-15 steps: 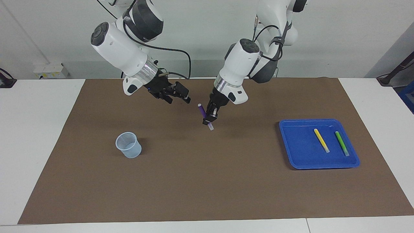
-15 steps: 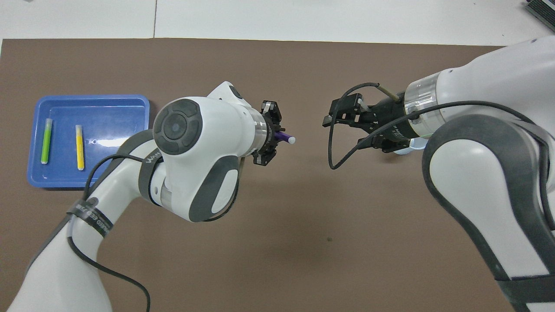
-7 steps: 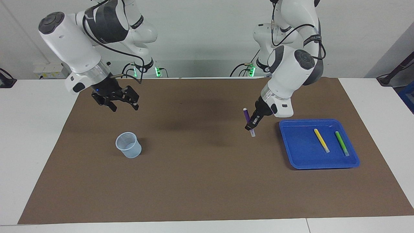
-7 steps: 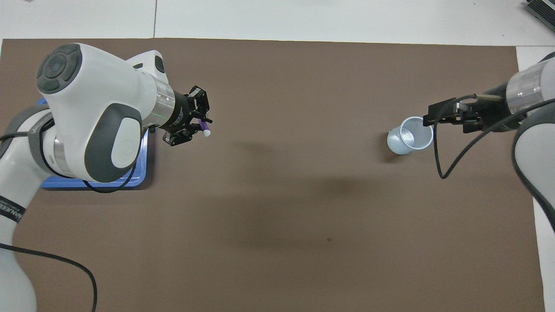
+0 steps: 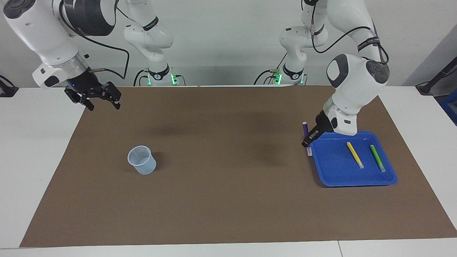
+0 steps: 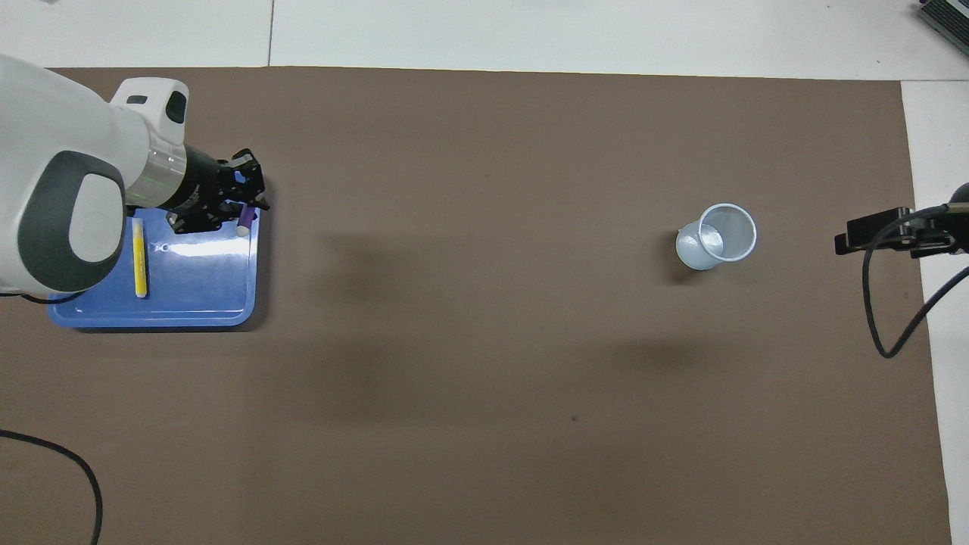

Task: Right arm passes pens to left for tray arrangement
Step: 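Carry the purple pen to the tray while the right gripper withdraws, then lower the purple pen into the tray and open the left gripper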

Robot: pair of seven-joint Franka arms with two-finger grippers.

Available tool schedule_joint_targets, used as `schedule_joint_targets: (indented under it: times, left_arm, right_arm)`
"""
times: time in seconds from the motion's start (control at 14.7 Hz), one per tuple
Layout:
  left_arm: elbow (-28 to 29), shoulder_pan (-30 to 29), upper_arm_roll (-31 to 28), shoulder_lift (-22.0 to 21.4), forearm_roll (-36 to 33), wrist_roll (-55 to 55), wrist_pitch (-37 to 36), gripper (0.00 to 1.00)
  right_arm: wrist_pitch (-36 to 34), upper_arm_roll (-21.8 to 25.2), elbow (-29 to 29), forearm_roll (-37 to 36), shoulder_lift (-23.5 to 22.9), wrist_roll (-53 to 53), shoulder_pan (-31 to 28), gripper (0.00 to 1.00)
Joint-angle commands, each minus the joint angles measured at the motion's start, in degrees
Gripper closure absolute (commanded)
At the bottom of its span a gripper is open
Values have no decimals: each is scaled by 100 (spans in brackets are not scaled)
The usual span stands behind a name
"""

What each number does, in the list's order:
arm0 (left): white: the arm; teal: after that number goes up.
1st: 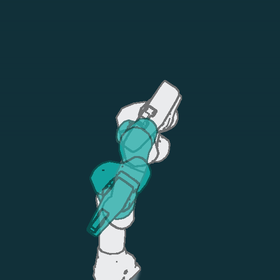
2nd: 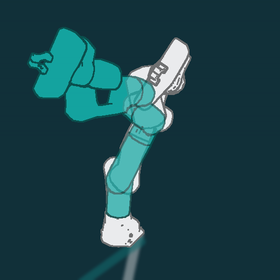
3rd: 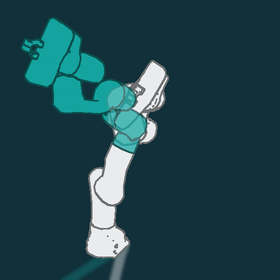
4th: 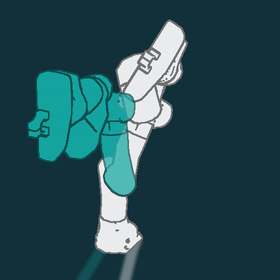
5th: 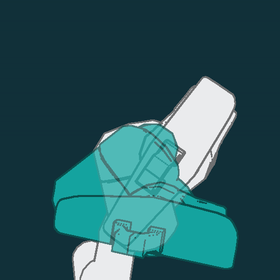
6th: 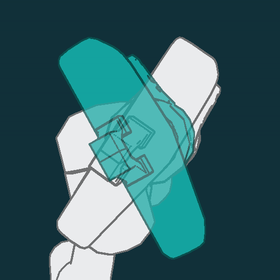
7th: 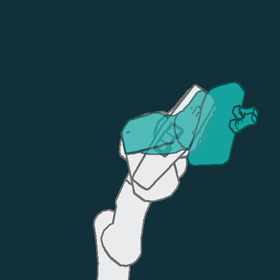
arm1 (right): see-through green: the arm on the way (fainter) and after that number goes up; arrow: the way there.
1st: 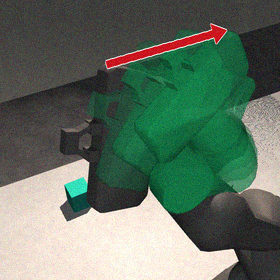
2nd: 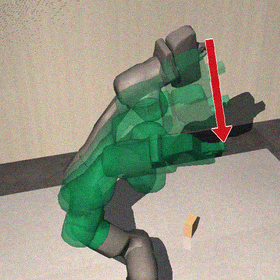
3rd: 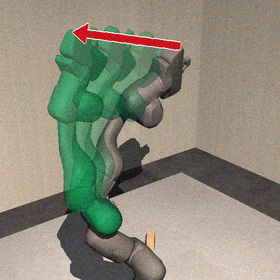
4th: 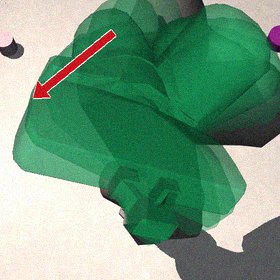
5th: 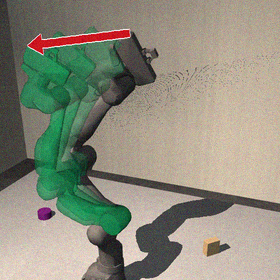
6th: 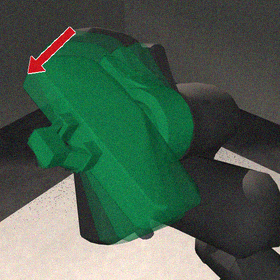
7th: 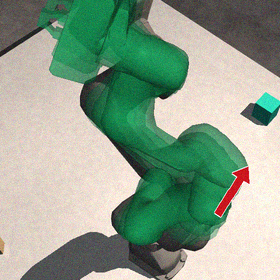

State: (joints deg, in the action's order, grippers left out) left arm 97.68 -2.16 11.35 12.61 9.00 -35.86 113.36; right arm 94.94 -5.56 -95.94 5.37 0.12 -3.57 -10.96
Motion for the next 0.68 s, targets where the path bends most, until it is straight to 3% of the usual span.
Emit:
schedule_joint_targets:
  times: [0.0, 0.27, 0.61]
  left_arm:
    - [189, -284, 16, -180, -563, 964, -121, 100]
    - [523, -530, 16, -163, -1048, 1950, 458, 100]
    - [559, -811, 16, 285, -1532, 2478, 1179, 100]
  right_arm:
    - [139, -86, -232, -124, 155, -30, 112, 0]
    - [139, -86, -206, -124, 146, -30, 138, 0]
    - [148, -86, -206, -124, 146, -47, 138, 0]
